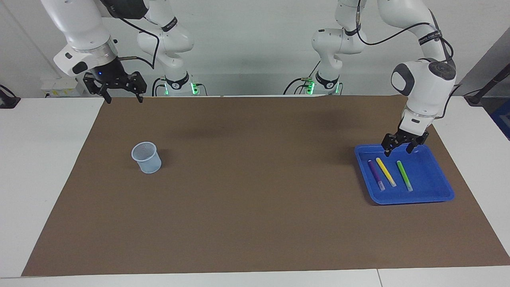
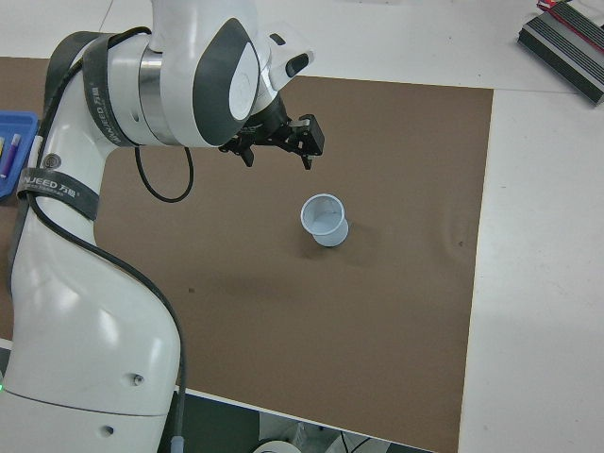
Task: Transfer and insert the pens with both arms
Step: 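Reach the left gripper down over the purple pen in the tray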
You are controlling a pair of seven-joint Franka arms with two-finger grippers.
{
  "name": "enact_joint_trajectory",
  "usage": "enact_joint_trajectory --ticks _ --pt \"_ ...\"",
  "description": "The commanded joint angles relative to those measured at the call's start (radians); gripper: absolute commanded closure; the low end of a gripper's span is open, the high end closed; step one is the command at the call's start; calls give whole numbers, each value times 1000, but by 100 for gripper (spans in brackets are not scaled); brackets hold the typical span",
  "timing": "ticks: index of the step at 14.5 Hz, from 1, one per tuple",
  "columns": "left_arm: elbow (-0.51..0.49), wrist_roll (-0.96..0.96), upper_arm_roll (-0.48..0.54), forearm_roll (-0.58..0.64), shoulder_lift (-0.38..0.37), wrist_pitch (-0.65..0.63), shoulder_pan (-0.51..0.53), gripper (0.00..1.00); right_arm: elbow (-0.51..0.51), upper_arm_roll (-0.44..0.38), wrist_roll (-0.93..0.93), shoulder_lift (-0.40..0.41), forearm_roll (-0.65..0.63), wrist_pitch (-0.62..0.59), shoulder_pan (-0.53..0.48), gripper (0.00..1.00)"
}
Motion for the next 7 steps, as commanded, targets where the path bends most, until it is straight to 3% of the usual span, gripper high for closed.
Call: enact_joint_trajectory --ticks 1,3,7 --pt "-8 -87 3 -5 61 95 -47 9 -15 0 16 -19 3 -12 1 0" --pt "2 -87 1 -8 95 112 -49 18 -13 0 16 -19 3 -17 1 0" --pt "10 -76 1 -8 106 112 -45 18 -13 0 16 -19 3 -18 4 0"
